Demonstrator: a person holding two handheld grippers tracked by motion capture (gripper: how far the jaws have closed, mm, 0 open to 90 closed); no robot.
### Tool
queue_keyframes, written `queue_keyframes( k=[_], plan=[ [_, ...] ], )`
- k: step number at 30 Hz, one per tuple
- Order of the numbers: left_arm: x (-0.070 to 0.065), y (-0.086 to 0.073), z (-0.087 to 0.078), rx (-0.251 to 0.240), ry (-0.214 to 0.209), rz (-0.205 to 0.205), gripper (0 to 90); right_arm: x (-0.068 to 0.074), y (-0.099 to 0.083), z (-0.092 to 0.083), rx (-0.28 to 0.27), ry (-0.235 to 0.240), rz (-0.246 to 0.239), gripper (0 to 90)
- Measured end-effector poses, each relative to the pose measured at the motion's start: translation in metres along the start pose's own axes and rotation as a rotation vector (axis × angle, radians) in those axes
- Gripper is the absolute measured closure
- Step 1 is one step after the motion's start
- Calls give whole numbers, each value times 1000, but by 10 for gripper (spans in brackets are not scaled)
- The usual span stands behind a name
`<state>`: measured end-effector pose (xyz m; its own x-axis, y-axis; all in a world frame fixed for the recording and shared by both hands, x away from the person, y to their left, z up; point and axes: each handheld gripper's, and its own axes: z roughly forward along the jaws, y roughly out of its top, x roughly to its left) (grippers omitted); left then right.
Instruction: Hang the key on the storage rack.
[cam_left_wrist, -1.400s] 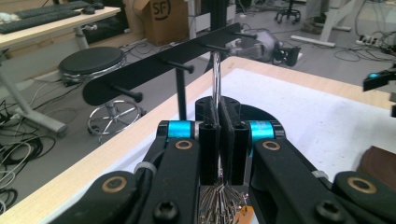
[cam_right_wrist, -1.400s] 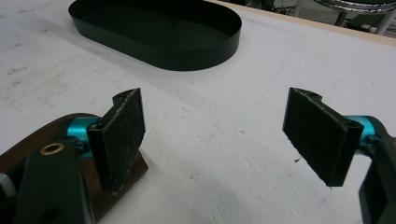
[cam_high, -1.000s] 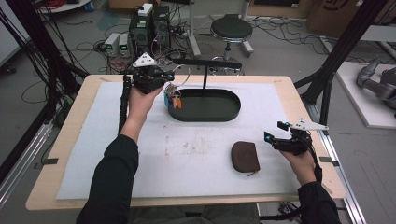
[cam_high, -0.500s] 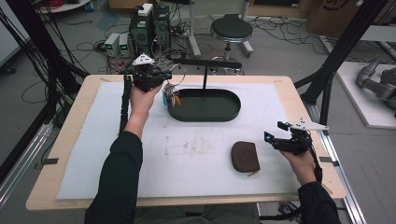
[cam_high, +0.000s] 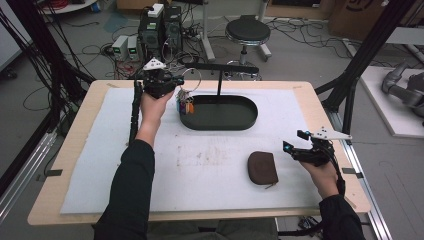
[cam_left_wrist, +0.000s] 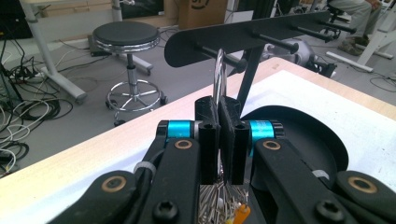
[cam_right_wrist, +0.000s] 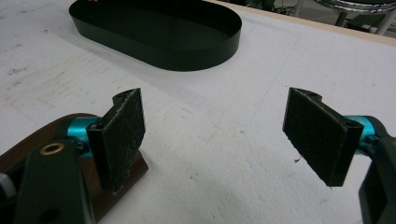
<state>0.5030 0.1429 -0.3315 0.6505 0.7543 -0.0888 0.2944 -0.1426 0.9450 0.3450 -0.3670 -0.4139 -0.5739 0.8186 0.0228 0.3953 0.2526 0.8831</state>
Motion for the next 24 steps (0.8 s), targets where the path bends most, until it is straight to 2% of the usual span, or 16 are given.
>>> queue_keyframes(
  k=[8, 11, 12, 13, 14, 16, 18, 22, 24],
  plan=[
    [-1, -1, 1, 28, 6, 10, 823, 0, 0, 0, 0, -1, -3, 216],
    [-2, 0, 0, 39, 9, 3, 746, 0, 0, 0, 0, -1, -3, 215],
    [-3, 0, -1, 42, 8, 8, 693, 0, 0, 0, 0, -1, -3, 216],
    [-4, 0, -2, 47, 14, 16, 693, 0, 0, 0, 0, -1, -3, 216],
    [-6, 0, -4, 53, 22, 22, 644, 0, 0, 0, 1, 0, -3, 216],
    [-10, 0, -7, 67, 30, 44, 565, 0, 0, 0, 1, -1, -3, 216],
    [-16, -1, -12, 74, 49, 83, 500, 0, 0, 0, 1, -1, -4, 216],
    [-26, -6, -26, 55, 33, 105, 411, 0, 0, 0, 1, -4, -4, 216],
    [-32, -10, -34, 41, 24, 114, 401, 0, 0, 0, 1, -4, -2, 216]
  ],
)
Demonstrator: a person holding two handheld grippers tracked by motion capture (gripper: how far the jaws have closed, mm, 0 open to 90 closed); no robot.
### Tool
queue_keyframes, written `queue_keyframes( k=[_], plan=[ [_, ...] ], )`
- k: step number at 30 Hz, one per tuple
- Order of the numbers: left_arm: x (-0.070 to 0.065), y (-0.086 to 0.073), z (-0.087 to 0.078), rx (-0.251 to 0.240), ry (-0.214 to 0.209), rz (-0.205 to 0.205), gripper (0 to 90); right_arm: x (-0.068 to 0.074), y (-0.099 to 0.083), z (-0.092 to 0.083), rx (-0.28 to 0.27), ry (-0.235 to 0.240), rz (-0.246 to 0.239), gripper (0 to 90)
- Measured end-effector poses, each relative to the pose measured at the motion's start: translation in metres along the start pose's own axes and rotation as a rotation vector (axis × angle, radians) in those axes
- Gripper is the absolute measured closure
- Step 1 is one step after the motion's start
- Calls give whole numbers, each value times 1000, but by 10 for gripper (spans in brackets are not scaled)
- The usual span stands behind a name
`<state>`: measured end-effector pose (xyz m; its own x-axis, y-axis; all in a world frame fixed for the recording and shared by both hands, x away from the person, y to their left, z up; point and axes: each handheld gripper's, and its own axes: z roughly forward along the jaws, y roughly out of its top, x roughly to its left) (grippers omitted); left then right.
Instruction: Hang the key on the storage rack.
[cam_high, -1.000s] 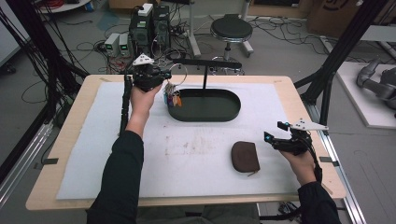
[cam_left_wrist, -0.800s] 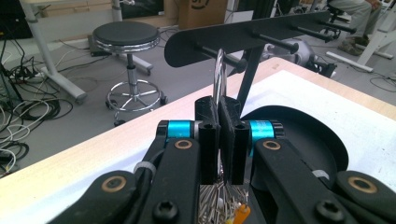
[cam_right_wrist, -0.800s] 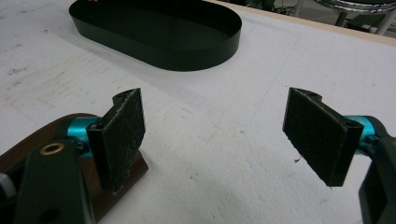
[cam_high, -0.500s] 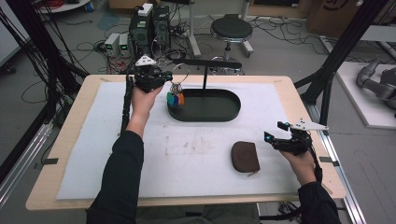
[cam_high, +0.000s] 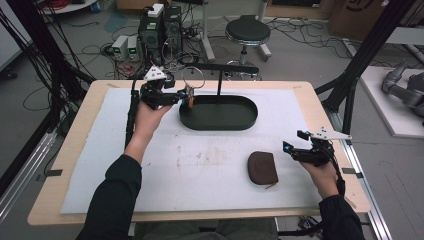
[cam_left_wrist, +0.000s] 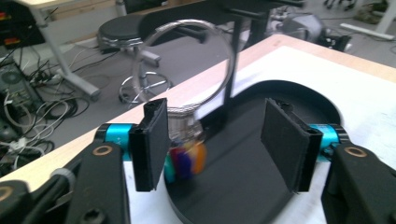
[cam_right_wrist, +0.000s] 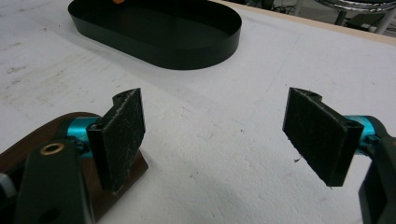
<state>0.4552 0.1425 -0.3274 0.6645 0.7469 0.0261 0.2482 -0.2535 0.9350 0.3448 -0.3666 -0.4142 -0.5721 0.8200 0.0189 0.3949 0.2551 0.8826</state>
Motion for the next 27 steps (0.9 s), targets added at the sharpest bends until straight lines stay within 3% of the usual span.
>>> queue_keyframes(
  k=[8, 13, 18, 27],
  plan=[
    [-27, -18, -35, -7, -47, 55, 339, 0, 0, 0, 3, -3, 1, 216],
    [-42, -38, -59, -15, -63, 73, 309, 0, 0, 0, 4, -7, 0, 216],
    [-50, -63, -77, -20, -64, 69, 286, -1, 0, 0, 6, -12, 11, 216],
    [-51, -100, -99, -33, -63, 73, 263, -2, -1, -1, 6, -20, 15, 216]
  ],
)
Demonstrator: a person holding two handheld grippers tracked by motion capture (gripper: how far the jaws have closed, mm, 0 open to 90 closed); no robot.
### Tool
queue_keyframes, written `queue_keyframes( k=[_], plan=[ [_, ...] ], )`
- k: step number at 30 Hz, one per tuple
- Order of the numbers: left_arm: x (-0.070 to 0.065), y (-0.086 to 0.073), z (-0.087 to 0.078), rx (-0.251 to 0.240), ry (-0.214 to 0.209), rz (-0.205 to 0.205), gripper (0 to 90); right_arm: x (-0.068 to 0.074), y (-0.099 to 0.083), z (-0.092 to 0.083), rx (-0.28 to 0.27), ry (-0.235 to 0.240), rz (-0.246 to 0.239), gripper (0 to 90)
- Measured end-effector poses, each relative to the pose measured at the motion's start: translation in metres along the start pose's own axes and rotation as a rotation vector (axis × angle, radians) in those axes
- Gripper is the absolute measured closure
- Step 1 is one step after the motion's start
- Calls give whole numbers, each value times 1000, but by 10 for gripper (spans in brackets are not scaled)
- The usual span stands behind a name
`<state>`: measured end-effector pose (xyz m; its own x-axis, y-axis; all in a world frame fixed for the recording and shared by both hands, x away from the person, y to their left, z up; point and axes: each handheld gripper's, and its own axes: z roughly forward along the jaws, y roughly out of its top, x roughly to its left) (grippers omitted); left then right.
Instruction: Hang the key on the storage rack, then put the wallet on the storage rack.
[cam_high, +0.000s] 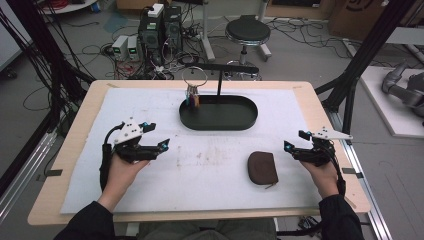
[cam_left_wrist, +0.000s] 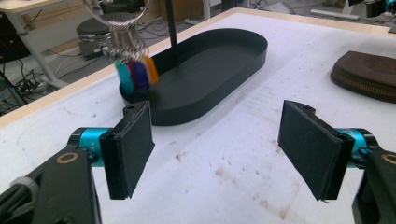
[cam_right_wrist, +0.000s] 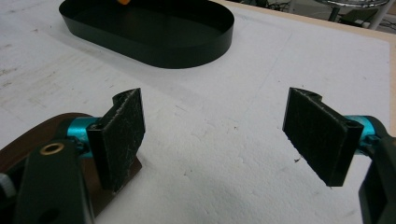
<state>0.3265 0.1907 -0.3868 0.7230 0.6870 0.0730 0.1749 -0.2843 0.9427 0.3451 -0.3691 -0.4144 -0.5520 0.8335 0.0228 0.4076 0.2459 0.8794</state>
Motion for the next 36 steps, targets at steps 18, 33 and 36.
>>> queue_keyframes(
  k=[18, 33, 36],
  plan=[
    [8, -18, 3, -63, -18, -80, 252, 2, -3, -6, -3, -3, -2, 216],
    [14, -18, 4, -67, 13, -74, 251, 23, 1, -21, -29, 32, -6, 215],
    [14, -18, 3, -64, 25, -68, 252, 31, -3, -27, -30, 54, -19, 215]
  ],
)
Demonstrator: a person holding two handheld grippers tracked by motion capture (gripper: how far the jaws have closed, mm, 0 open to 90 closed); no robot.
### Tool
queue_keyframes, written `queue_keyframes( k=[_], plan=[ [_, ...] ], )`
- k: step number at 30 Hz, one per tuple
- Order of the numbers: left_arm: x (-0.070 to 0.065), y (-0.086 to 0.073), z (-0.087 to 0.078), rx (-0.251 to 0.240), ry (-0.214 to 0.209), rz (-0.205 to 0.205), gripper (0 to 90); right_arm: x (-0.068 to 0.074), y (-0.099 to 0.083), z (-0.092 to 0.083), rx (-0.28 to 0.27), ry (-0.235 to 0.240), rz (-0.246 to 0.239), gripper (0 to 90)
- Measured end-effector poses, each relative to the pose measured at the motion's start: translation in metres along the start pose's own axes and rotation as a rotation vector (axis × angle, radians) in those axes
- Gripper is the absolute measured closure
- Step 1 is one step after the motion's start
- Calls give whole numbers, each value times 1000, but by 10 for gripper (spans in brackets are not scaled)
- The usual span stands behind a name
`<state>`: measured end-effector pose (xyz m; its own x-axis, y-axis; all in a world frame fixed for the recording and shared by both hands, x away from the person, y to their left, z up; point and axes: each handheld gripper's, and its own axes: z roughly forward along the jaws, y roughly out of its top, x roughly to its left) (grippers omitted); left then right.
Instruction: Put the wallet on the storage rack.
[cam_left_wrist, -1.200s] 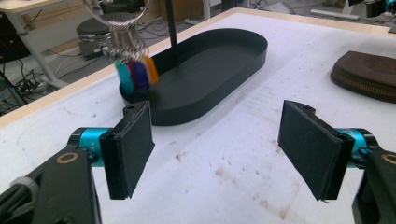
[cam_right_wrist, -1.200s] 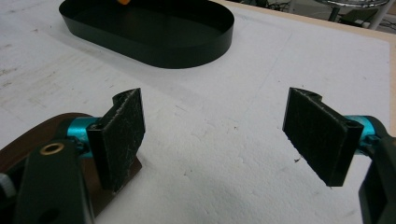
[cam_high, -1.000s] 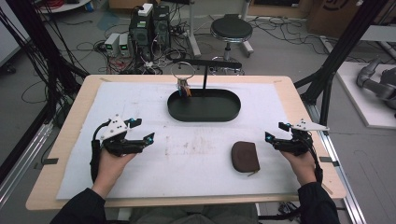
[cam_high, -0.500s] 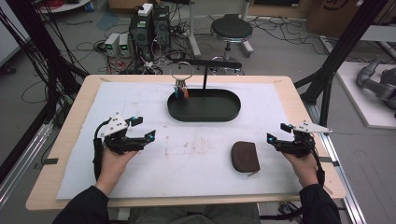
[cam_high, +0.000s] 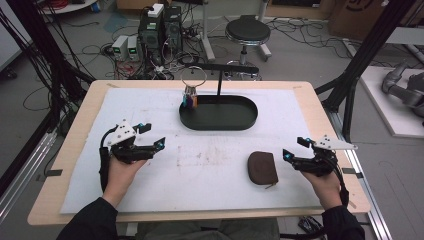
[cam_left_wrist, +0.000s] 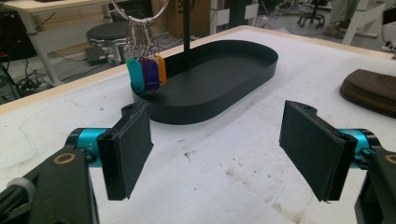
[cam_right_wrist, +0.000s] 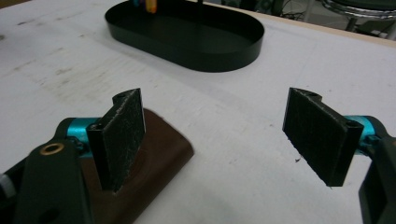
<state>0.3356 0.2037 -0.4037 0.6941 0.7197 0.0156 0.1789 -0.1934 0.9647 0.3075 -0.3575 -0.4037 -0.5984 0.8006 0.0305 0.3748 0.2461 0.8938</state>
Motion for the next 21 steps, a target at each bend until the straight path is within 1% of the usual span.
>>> queue_keyframes(
  k=[4, 9, 12, 15, 16, 17, 19, 21],
  plan=[
    [2, 0, 0, -3, 10, -7, 251, 8, -8, -6, 13, 29, -13, 215],
    [3, 2, 2, -11, 19, -3, 251, 10, -17, -10, 42, 45, -20, 215],
    [2, 2, 5, -12, 20, 0, 251, 10, -21, -10, 62, 53, -23, 215],
    [0, 3, 9, -10, 12, 5, 252, 12, -25, -6, 91, 59, -20, 217],
    [0, 3, 10, -7, 9, 8, 251, 13, -26, -4, 101, 61, -13, 250],
    [-1, 3, 11, -8, 7, 8, 251, 14, -27, -3, 109, 74, -7, 280],
    [-2, 4, 12, -4, 4, 11, 251, 16, -28, 0, 120, 83, 0, 284],
    [-3, 3, 13, -1, 3, 11, 251, 18, -28, 4, 134, 101, 8, 344]
  ],
)
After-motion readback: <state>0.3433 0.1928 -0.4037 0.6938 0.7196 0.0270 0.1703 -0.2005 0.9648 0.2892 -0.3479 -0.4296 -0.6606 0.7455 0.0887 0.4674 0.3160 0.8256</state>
